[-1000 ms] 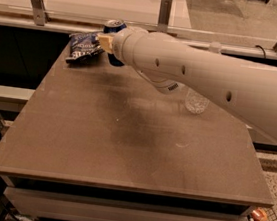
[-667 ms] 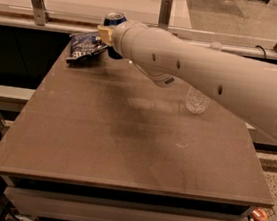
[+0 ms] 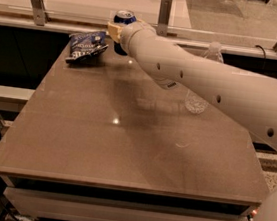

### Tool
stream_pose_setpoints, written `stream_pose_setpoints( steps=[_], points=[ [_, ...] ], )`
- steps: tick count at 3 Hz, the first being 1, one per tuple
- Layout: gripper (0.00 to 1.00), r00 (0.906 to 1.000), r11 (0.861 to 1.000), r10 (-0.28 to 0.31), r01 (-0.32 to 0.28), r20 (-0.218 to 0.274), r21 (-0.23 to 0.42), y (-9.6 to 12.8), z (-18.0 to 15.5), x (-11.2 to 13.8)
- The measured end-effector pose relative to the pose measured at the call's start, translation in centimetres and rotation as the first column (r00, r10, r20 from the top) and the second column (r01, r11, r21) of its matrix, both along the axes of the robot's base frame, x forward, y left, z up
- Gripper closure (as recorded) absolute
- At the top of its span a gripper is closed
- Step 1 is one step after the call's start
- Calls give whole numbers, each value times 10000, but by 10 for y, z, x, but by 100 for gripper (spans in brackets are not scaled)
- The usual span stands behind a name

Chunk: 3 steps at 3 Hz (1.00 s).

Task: Move pepsi can near blue chip bag

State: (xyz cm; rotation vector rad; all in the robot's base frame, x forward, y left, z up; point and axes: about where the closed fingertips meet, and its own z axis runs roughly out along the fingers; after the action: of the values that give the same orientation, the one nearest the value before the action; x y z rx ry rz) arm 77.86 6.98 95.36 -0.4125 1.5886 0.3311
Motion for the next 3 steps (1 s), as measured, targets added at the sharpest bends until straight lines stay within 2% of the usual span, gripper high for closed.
stream_pose_setpoints(
  steps=[1, 3],
  points=[
    [100, 9997, 9994, -251, 250, 16, 224, -10, -10, 2],
    [100, 9975, 9976, -594, 580, -380, -377, -14, -26, 5]
  ],
)
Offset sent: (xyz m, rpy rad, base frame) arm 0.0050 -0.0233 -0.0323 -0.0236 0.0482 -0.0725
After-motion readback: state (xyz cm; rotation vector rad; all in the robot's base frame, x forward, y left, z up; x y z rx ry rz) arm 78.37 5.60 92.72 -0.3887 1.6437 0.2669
